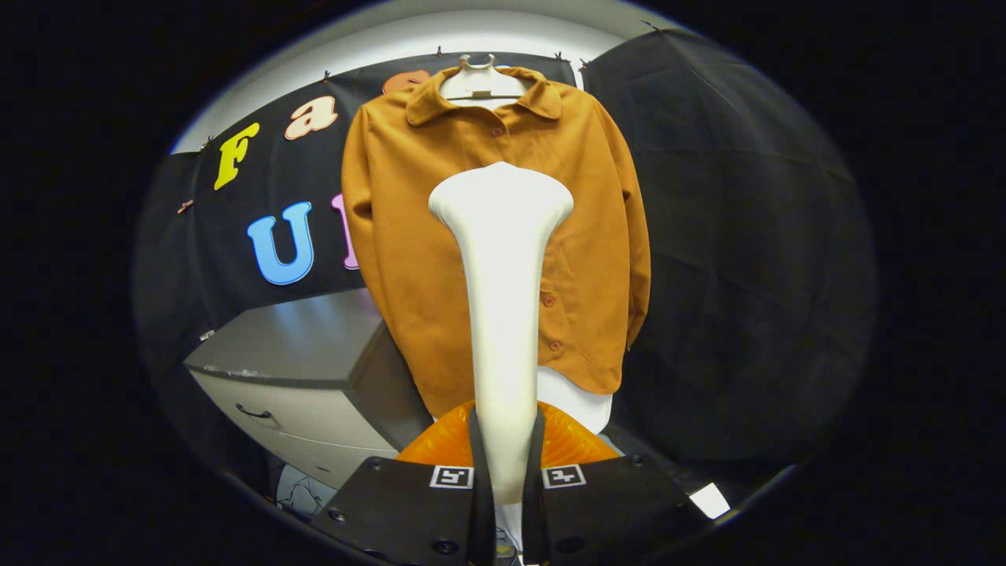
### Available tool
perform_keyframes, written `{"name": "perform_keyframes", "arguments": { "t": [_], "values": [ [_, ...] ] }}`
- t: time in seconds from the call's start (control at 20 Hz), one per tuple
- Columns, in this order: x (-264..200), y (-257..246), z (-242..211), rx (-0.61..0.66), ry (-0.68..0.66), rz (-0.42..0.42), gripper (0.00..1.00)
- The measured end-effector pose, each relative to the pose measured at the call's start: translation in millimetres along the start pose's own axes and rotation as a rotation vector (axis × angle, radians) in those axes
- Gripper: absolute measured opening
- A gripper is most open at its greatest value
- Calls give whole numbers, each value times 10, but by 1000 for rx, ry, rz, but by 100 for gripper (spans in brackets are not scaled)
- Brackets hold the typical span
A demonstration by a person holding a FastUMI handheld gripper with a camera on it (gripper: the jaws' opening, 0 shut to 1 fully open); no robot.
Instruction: Iron the clothes twice with a garment steamer, once on the left side and once on the right side.
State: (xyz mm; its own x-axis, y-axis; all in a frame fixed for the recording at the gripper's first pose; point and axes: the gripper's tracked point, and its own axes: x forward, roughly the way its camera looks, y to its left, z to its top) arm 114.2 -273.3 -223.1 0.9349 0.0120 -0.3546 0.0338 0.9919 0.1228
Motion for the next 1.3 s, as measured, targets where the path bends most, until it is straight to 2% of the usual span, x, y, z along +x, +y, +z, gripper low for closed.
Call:
{"name": "perform_keyframes", "arguments": {
  "t": [0.35, 0.55, 0.9, 1.3],
  "values": [
    [-334, 781, 674, 6, -98, 42, 17],
    [-443, 1197, 905, -18, -130, 55, 17],
    [-674, 1828, 1210, -34, -190, 82, 16],
    [-940, 2395, 1321, -58, -236, 87, 17]
  ]
}}
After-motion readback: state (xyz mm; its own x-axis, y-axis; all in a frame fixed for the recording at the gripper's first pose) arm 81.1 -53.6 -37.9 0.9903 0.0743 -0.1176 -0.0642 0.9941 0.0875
